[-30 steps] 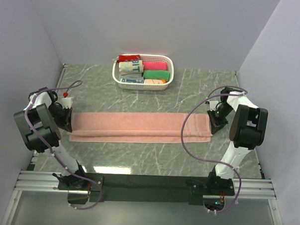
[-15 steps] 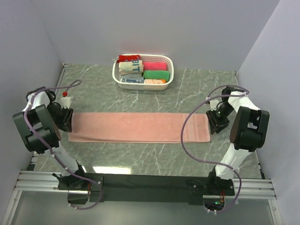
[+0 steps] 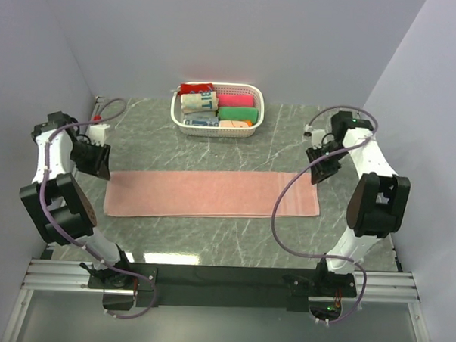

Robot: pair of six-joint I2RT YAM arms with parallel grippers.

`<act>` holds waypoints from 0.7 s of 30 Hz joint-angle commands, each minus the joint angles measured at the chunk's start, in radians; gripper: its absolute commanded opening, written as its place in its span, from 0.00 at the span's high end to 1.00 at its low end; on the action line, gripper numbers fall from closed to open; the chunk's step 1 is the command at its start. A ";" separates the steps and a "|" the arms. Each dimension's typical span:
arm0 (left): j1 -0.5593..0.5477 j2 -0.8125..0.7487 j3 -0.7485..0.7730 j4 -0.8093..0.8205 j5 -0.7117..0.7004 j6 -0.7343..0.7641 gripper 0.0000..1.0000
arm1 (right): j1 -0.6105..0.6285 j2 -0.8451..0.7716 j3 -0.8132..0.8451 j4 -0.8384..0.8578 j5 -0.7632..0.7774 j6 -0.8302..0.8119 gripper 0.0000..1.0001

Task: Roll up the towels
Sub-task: Fold the towel

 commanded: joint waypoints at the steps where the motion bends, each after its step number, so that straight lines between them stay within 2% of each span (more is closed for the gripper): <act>1: -0.046 -0.006 -0.069 0.054 0.060 -0.042 0.62 | 0.041 0.036 -0.032 0.063 -0.029 0.076 0.67; 5: -0.091 0.009 -0.155 0.192 0.037 -0.140 0.66 | 0.050 0.126 -0.040 0.154 -0.030 0.157 0.71; 9: -0.083 0.089 -0.152 0.276 0.060 -0.232 0.76 | 0.048 0.211 -0.008 0.192 -0.032 0.234 0.82; 14: -0.039 0.194 -0.134 0.403 0.068 -0.351 0.86 | 0.038 0.295 0.006 0.260 0.037 0.269 0.90; 18: -0.027 0.241 -0.119 0.416 0.048 -0.373 0.89 | 0.029 0.323 0.003 0.263 0.077 0.262 0.95; 21: -0.017 0.224 -0.103 0.370 0.083 -0.347 0.90 | 0.018 0.293 0.009 0.220 0.024 0.231 0.96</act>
